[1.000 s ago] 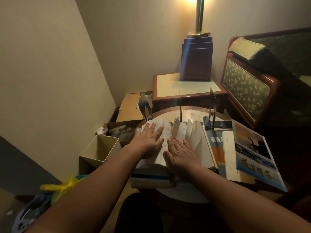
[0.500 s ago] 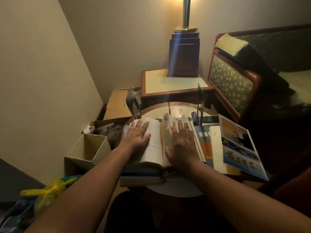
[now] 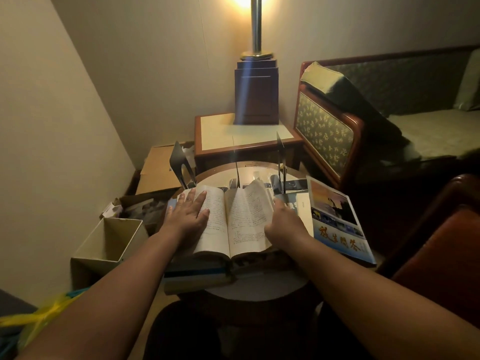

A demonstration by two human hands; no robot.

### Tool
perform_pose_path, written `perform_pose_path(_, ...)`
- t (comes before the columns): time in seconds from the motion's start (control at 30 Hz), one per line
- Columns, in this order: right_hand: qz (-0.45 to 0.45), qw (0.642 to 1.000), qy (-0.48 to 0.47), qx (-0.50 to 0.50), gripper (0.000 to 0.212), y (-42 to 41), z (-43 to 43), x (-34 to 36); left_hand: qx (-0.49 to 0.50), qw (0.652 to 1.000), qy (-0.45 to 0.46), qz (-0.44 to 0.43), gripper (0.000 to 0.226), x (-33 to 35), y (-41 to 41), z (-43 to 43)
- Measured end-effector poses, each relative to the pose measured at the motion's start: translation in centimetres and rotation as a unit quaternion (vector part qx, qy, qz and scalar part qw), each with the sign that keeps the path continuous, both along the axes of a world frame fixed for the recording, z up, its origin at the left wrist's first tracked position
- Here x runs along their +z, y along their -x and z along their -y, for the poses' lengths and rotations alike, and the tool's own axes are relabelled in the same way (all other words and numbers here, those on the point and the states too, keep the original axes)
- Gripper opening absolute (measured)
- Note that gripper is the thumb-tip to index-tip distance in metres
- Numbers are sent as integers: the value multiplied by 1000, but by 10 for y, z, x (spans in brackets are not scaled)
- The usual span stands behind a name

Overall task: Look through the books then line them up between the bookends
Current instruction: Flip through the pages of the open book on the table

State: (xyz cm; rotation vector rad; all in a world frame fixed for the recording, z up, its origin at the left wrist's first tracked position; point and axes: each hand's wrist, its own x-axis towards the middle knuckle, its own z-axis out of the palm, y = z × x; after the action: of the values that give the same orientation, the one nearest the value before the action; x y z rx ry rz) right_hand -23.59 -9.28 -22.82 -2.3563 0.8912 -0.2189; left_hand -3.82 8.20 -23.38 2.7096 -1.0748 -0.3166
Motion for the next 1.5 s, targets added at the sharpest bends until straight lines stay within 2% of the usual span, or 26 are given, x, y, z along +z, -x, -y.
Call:
perform_pose_path(0.1, -41, 990, 123, 62, 85, 0, 0, -8, -2, 1000, -3, -7, 79, 2, 0, 0)
perform_pose_path(0.17, -67, 968, 202, 130, 89, -1, -1, -11, -7, 1000, -26, 2, 73, 5, 1, 0)
perform_pose_path(0.27, -98, 937, 242, 231, 92, -4, 1, -12, -30, 993, -95, 61, 63, 15, 6, 5)
perform_pose_path(0.43, -115, 936, 181, 279, 90, -14, 1, -13, -127, 969, -165, 133, 68, 38, 30, 32)
perform_pose_path(0.57, -106, 954, 113, 255, 91, -16, 0, -14, -197, 962, -160, 96, 70, 37, 48, 48)
perform_pose_path(0.7, -84, 963, 95, 237, 80, -10, 0, -21, -198, 965, -162, 55, 66, 33, 47, 46)
perform_pose_path(0.8, -66, 967, 104, 223, 65, -6, -3, -32, -196, 966, -164, 48, 78, 31, 43, 42)
perform_pose_path(0.9, -103, 964, 101, 222, 86, -7, -6, -35, -205, 959, -183, 67, 90, 31, 46, 41)
perform_pose_path(1.03, -148, 958, 104, 223, 85, -12, -5, -33, -209, 951, -203, 107, 96, 25, 49, 44)
perform_pose_path(1.13, -178, 953, 116, 216, 92, -20, -8, -33, -212, 949, -203, 118, 96, 20, 47, 44)
perform_pose_path(1.5, -119, 975, 102, 157, 82, -84, 15, -34, -219, 956, -170, 100, 97, 12, 37, 42)
